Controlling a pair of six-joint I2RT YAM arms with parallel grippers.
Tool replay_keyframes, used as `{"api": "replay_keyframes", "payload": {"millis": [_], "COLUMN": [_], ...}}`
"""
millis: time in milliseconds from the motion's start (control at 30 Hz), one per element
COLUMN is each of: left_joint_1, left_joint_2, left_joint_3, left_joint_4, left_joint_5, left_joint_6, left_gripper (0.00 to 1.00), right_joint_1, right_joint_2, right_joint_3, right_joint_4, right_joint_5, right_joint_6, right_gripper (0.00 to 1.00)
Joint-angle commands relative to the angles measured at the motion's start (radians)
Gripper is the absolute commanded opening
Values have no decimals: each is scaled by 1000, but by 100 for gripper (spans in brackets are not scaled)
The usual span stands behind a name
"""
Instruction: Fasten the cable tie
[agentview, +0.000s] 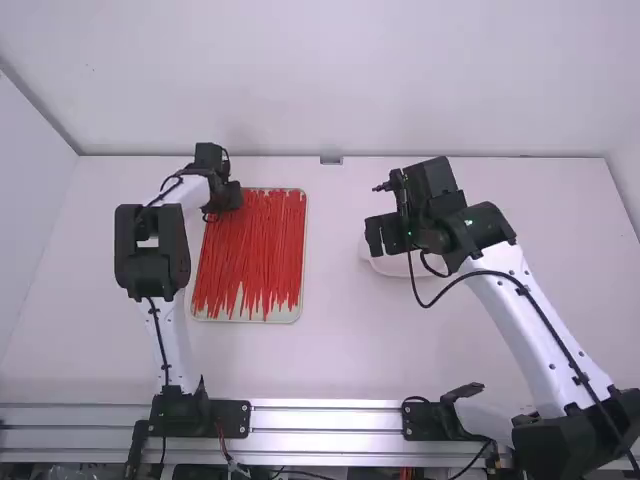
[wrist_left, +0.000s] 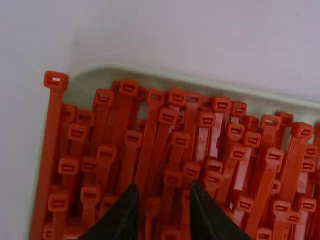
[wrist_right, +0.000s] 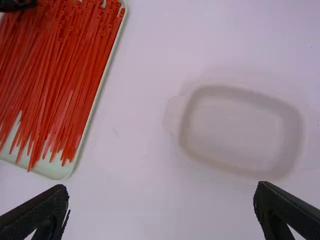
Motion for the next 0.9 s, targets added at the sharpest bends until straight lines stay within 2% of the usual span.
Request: {"api": "replay_keyframes", "payload": {"millis": [0,867], "left_joint_1": [-1,18], "left_joint_2": [13,13], "left_joint_3": [-14,-34], "left_joint_4": [-2,0], "left_joint_5": [-11,-7], "left_joint_6": [-3,-26], "left_gripper": [27,12], "right_joint_1": [-4,-4], "right_joint_2": [-8,-8], "right_joint_3": [28,28], "right_joint_4": [-4,0], "right_joint_5": [6,13], "right_joint_6": [1,1], "right_gripper": [99,99]}}
